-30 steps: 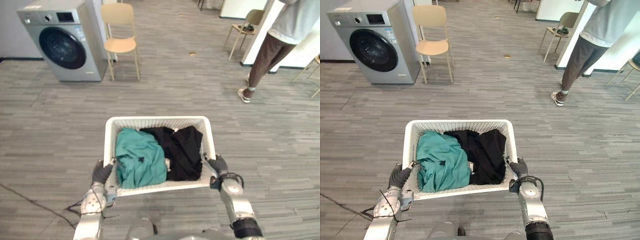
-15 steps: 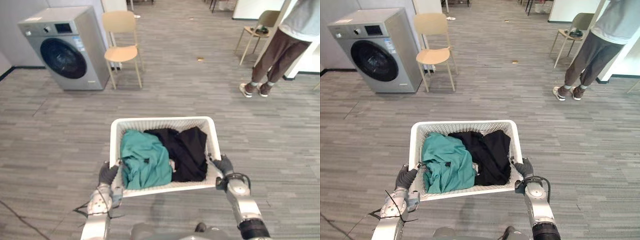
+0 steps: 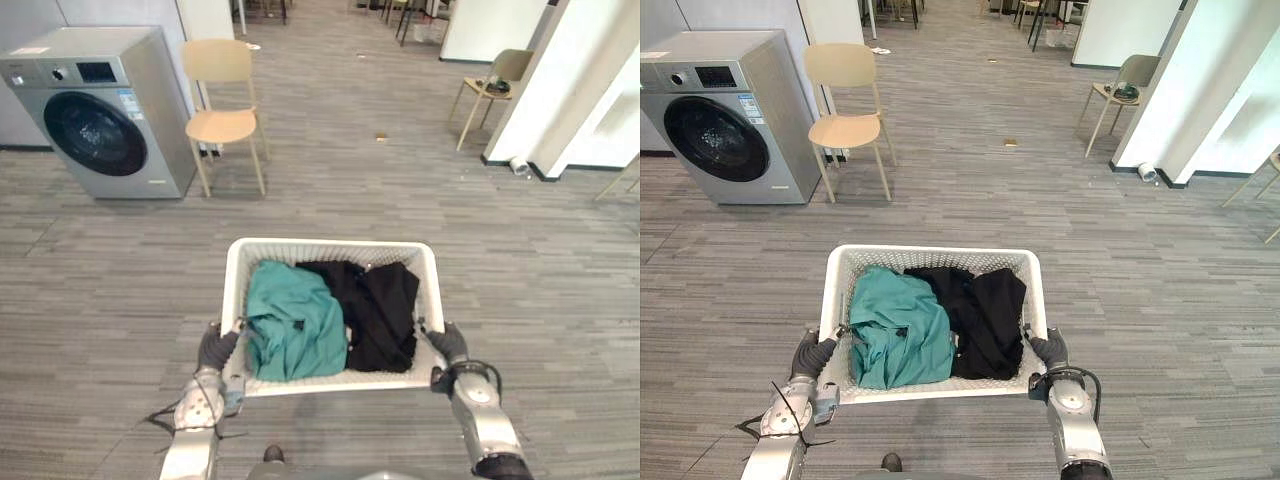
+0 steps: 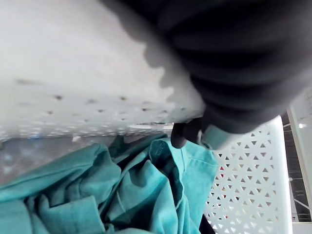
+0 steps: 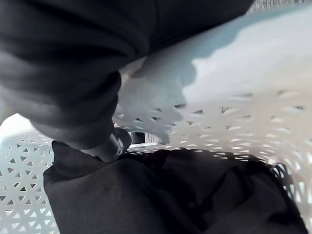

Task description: Pick up the laundry basket with both hands and put the clothes into the washing machine.

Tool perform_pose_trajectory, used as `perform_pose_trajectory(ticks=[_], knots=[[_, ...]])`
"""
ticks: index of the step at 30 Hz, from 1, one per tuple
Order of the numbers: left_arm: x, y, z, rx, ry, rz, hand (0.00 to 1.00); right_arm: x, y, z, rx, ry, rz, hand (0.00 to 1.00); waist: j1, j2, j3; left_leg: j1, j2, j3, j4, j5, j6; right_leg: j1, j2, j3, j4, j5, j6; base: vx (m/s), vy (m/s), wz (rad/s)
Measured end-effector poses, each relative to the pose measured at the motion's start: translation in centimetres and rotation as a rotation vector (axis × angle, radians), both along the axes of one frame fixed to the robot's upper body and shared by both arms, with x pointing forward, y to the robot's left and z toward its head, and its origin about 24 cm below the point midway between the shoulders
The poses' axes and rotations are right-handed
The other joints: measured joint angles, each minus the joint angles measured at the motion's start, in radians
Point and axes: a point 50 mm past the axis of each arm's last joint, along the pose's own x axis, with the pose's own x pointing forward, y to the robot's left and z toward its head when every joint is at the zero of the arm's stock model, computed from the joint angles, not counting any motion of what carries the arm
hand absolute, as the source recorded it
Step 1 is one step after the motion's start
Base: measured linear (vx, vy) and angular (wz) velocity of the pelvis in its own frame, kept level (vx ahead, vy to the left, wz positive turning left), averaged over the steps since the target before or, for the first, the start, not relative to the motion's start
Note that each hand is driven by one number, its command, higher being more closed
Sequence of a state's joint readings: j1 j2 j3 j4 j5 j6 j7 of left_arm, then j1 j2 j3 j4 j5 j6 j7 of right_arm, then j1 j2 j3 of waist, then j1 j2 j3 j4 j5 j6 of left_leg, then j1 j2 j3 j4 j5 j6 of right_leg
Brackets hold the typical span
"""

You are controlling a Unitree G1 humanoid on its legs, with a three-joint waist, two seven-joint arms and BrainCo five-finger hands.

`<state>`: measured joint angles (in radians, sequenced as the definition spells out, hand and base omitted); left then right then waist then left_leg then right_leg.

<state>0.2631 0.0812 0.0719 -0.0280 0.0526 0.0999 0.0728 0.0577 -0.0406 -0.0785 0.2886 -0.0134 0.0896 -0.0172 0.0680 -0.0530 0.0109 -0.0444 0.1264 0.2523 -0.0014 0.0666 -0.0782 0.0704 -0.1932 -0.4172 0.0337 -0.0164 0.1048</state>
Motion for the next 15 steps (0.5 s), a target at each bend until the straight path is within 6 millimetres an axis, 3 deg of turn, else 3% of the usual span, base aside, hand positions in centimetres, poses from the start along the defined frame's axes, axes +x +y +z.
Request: perform_pose_trajectory(ticks=[5, 9, 12, 15], knots=[[-0.1, 0.0, -0.1, -0.002, 0.005, 0.002, 1.00, -0.2, 0.0, -0.1, 0.000, 0.007, -0.002, 1.00, 0.000, 0.003, -0.002, 0.007, 0.000, 0.012, -0.015, 0.002, -0.003, -0.006, -0.002, 0.003, 0.000, 0.000, 0.000, 0.00, 0.002, -0.02], [-1.3, -0.3, -1.2, -0.032, 0.053, 0.022, 1.00, -1.2, -0.3, -1.4, -0.002, 0.060, -0.008, 1.00, -0.020, 0.032, -0.019, 0.014, -0.002, 0.026, -0.086, 0.044, 0.002, -0.025, -0.020, -0.083, 0.016, -0.001, -0.002, 0.02, 0.000, 0.07], [-2.7, -0.4, -2.7, -0.055, 0.126, 0.047, 1.00, -2.2, -0.5, -3.0, 0.000, 0.136, -0.012, 1.00, -0.020, 0.063, -0.022, 0.008, 0.001, 0.040, -0.083, 0.045, 0.000, -0.044, -0.066, -0.278, 0.088, -0.012, -0.017, 0.04, -0.018, -0.06], [-2.6, -0.9, -3.1, -0.073, 0.138, 0.037, 1.00, -2.9, -1.5, -3.4, -0.005, 0.155, -0.054, 1.00, -0.027, 0.078, -0.018, -0.124, 0.009, 0.045, 0.084, -0.029, 0.017, -0.058, -0.129, -0.478, 0.159, -0.014, -0.010, 0.03, 0.022, 0.38]])
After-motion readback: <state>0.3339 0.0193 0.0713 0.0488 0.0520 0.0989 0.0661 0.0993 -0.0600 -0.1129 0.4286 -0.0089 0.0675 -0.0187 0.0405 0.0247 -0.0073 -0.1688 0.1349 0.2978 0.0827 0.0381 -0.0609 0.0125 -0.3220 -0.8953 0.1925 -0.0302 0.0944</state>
